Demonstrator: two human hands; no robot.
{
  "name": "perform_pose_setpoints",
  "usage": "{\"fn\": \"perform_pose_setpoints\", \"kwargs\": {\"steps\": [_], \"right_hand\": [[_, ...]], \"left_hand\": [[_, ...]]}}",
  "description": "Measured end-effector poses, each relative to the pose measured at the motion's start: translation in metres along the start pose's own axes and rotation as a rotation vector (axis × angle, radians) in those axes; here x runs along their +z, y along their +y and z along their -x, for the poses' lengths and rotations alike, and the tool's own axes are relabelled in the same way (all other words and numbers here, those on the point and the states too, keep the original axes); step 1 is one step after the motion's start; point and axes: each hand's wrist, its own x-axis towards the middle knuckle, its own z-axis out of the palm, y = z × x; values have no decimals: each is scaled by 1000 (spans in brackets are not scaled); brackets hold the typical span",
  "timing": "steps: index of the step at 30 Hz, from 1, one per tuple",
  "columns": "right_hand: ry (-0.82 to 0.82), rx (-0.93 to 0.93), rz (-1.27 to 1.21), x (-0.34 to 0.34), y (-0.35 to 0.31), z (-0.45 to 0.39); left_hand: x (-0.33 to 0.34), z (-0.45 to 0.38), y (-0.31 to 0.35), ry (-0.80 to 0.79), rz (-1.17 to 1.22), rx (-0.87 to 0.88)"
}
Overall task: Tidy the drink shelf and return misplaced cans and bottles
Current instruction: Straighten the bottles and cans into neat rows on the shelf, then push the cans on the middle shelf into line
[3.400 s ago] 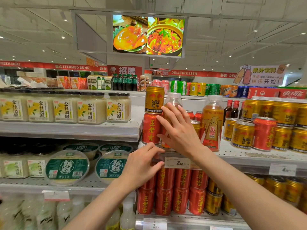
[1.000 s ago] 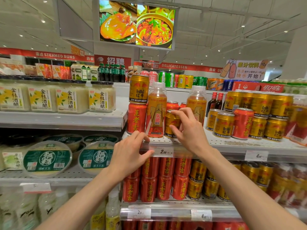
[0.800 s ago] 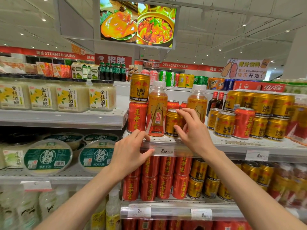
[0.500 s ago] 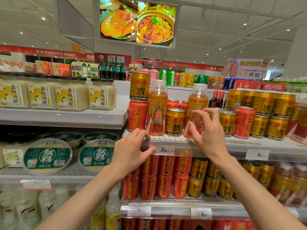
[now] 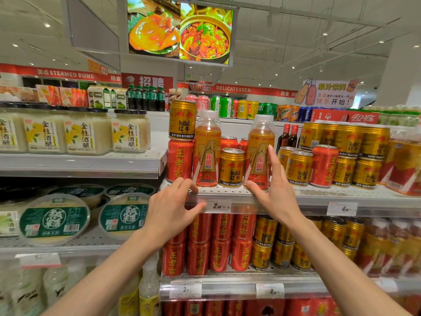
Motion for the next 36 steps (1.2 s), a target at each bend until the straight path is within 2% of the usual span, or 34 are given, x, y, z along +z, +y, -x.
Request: {"fn": "perform_pose_setpoints", "kwargs": {"steps": [16, 19, 23, 26, 32, 36], "right_hand": [[11, 81, 24, 4, -2, 20], [7, 64, 97, 1, 4, 41], [-74, 52, 242, -5, 12, 79], [-112, 108, 206, -16, 12, 107], [-329, 381, 180, -39, 39, 172], [-453, 497, 185, -60, 72, 195]], "left_hand": [[3, 7, 1, -27, 76, -16], [6, 14, 3, -22, 124, -48], [9, 30, 7, -42, 213, -90], [15, 48, 13, -157, 291, -105], [41, 85, 40, -559, 445, -143], [62, 93, 63, -640, 473, -184]]}}
